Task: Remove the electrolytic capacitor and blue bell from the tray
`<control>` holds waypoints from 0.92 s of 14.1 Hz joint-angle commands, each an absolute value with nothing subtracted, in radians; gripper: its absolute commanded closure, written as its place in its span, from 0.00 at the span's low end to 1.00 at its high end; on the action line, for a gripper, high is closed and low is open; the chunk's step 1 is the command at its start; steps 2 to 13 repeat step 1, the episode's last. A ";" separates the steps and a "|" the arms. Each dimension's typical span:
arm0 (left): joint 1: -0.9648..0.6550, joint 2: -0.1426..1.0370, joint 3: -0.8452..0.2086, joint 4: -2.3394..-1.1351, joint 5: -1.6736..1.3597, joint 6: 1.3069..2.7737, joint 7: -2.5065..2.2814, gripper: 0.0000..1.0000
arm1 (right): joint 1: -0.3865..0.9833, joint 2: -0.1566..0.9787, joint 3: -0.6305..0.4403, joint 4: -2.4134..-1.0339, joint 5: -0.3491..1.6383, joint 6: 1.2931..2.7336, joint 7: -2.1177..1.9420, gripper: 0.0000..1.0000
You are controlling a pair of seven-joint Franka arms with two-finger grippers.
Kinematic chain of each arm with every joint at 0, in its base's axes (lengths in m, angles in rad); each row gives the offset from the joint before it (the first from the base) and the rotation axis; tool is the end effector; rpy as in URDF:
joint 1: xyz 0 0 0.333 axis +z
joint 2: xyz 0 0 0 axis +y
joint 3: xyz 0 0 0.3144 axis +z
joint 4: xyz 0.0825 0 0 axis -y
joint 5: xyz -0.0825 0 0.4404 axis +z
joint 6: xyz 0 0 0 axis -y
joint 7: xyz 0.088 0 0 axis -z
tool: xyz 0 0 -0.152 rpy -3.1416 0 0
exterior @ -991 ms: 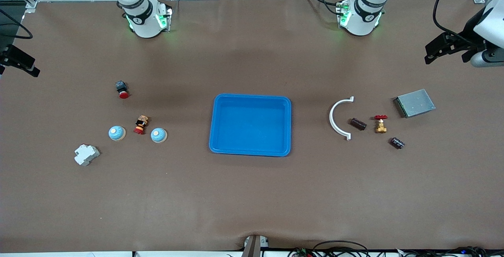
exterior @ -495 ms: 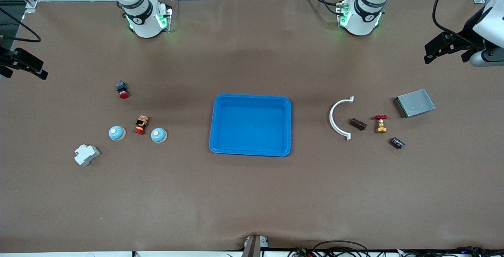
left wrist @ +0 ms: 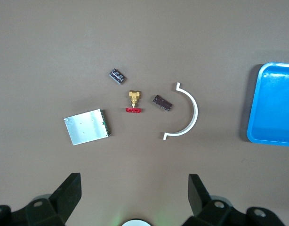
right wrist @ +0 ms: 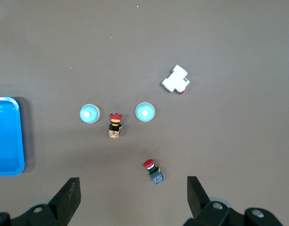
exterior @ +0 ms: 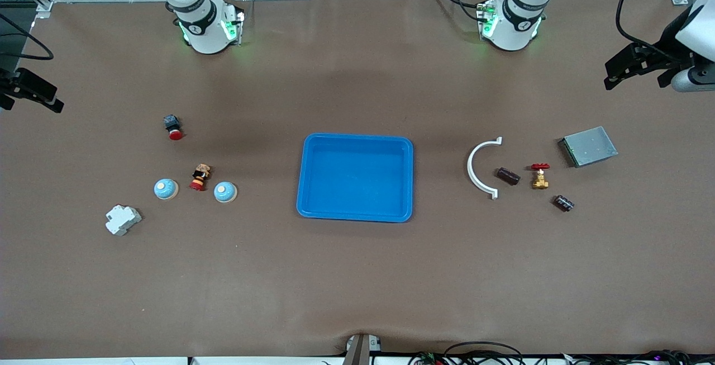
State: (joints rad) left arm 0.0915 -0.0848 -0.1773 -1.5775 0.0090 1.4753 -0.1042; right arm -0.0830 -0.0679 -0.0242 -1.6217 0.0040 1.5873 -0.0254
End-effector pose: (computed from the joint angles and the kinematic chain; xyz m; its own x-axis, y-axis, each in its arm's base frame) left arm 0.5716 -0.0516 0.6156 0.9997 0.0201 -0.0161 0.0197 -0.9995 -0.0257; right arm 0.5896 -0.0632 0.5933 0.9961 -0.0817 0.0336 -0.0816 -0.9967 -0.0048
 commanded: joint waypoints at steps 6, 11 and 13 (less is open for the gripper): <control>0.094 -0.089 -0.179 -1.563 0.008 1.457 -0.109 0.00 | -0.075 -0.069 -0.035 -1.609 0.006 1.574 -0.034 0.00; 0.094 -0.089 -0.179 -1.563 0.008 1.457 -0.109 0.00 | -0.075 -0.069 -0.035 -1.609 0.006 1.574 -0.034 0.00; 0.094 -0.089 -0.179 -1.563 0.008 1.457 -0.109 0.00 | -0.075 -0.069 -0.035 -1.609 0.006 1.574 -0.034 0.00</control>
